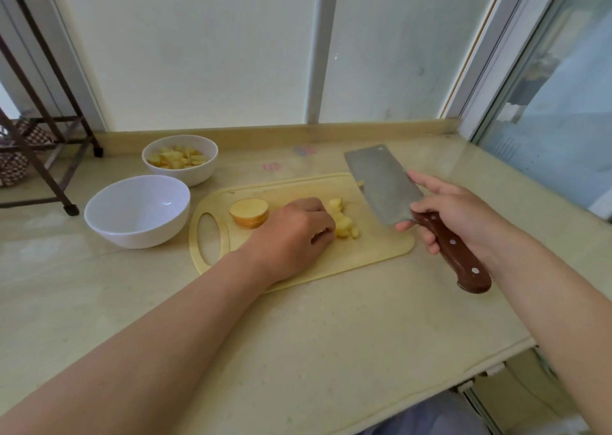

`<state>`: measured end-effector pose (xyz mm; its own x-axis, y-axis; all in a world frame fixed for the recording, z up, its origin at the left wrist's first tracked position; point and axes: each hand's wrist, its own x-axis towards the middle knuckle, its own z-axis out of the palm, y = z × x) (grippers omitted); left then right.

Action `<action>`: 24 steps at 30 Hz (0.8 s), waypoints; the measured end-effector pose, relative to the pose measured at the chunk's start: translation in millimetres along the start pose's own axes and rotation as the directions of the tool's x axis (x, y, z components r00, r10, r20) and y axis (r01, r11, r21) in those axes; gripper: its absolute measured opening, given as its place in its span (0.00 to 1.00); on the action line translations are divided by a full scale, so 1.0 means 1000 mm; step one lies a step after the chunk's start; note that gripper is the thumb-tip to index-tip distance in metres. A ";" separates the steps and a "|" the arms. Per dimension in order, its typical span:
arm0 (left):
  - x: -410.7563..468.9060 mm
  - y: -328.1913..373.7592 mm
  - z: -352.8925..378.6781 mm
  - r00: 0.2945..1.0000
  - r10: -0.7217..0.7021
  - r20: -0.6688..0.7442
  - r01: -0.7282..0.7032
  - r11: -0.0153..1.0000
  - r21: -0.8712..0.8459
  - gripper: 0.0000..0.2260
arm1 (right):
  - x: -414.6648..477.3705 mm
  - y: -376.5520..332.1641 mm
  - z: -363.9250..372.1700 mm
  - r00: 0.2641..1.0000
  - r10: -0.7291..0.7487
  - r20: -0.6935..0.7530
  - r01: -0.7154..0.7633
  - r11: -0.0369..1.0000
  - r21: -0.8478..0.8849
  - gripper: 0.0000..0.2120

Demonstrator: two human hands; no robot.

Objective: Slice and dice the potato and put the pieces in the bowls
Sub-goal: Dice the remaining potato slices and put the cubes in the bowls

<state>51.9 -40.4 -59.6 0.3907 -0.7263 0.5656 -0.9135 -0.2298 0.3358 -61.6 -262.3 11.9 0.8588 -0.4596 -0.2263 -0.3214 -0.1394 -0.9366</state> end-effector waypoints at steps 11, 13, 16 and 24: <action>0.001 0.005 -0.005 0.974 -0.217 0.057 0.213 0.975 0.066 0.16 | 0.001 0.020 -0.006 0.998 0.041 0.052 -0.037 0.995 -0.088 0.34; 0.004 0.009 -0.007 0.947 -0.301 0.114 0.286 0.949 0.130 0.23 | 0.001 0.022 -0.004 0.997 0.040 0.061 -0.034 0.995 -0.094 0.34; 0.007 0.014 -0.009 0.909 -0.362 0.205 0.314 0.920 0.233 0.29 | 0.003 0.023 -0.002 0.997 0.039 0.073 -0.032 0.995 -0.097 0.33; 0.007 0.013 -0.011 0.896 -0.408 0.174 0.412 0.911 0.012 0.29 | 0.002 0.018 0.004 0.994 0.017 0.105 -0.020 0.999 0.029 0.30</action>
<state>44.3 -41.5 -43.5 0.7029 -0.6702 0.2384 -0.6723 -0.5164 0.5305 -64.6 -262.2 -6.4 0.8904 -0.3673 -0.2689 -0.3267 -0.1043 -0.9393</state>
